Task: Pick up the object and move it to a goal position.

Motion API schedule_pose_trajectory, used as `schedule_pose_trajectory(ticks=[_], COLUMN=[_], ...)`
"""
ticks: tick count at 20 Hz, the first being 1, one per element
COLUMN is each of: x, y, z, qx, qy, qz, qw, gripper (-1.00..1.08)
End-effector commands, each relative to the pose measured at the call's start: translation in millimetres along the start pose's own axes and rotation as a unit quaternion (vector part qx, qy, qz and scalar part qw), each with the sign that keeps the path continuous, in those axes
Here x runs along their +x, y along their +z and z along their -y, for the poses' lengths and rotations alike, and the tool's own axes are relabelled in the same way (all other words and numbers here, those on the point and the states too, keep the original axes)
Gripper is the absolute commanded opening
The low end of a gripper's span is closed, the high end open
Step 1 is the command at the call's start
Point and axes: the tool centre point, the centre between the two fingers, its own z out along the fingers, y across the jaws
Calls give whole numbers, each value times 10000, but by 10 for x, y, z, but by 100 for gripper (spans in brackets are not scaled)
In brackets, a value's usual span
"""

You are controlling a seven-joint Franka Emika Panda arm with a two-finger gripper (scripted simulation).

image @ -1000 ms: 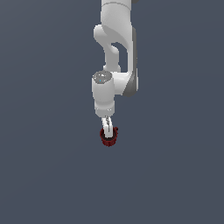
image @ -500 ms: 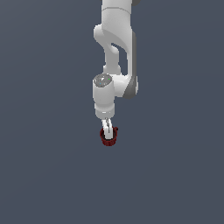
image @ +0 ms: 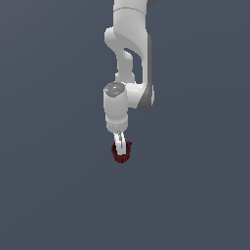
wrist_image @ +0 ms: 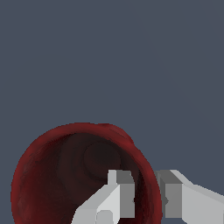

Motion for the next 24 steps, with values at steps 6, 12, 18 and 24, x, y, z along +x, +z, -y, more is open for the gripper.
schedule_pose_trajectory(ticks=[6, 12, 18, 24], x=[-8, -19, -35, -48], y=[-251, -668, -1281, -1991], z=[5, -5, -17, -27], qx=[15, 13, 10, 8], qy=[3, 9, 15, 21], qz=[0, 4, 1, -12], qw=[10000, 10000, 10000, 10000], gripper=[-100, -100, -100, -100])
